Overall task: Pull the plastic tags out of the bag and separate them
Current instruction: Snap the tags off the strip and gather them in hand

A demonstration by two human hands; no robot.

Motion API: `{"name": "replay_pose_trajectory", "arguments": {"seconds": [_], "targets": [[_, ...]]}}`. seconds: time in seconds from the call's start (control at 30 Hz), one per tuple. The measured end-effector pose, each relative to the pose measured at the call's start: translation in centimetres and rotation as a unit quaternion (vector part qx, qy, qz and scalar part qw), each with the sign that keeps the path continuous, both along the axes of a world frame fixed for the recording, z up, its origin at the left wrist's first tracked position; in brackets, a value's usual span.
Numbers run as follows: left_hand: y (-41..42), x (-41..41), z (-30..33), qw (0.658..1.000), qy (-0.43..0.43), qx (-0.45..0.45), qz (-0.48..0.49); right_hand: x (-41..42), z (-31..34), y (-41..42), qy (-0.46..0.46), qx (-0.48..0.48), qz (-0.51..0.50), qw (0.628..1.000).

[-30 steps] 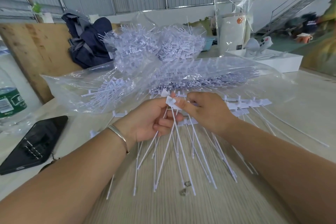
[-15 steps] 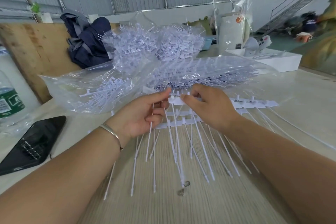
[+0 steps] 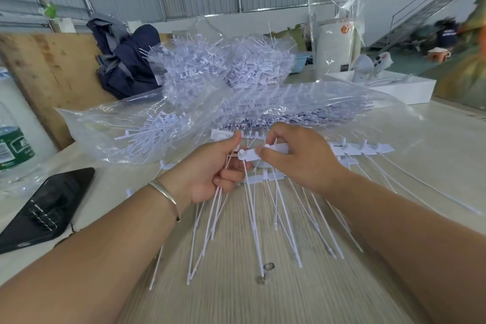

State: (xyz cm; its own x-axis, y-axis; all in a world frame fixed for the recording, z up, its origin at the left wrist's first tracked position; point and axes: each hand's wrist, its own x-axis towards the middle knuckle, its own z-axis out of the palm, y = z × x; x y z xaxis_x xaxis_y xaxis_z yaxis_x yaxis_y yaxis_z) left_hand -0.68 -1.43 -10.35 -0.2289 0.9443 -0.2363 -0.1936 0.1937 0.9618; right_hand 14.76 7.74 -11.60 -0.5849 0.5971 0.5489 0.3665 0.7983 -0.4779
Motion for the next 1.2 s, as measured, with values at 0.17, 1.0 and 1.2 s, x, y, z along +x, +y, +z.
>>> {"name": "replay_pose_trajectory", "arguments": {"seconds": [0.17, 1.0, 1.2], "targets": [[-0.2, 0.4, 0.3, 0.997, 0.08, 0.014, 0.012, 0.0, 0.0, 0.2, 0.015, -0.001, 0.005, 1.0], [0.0, 1.1, -0.1, 0.998, -0.012, 0.055, -0.03, 0.4, 0.6, 0.5, 0.03, -0.205, 0.096, 0.974], [0.2, 0.7, 0.2, 1.0, 0.008, 0.027, 0.011, 0.2, 0.2, 0.7, 0.04, -0.127, 0.046, 0.99]]}}
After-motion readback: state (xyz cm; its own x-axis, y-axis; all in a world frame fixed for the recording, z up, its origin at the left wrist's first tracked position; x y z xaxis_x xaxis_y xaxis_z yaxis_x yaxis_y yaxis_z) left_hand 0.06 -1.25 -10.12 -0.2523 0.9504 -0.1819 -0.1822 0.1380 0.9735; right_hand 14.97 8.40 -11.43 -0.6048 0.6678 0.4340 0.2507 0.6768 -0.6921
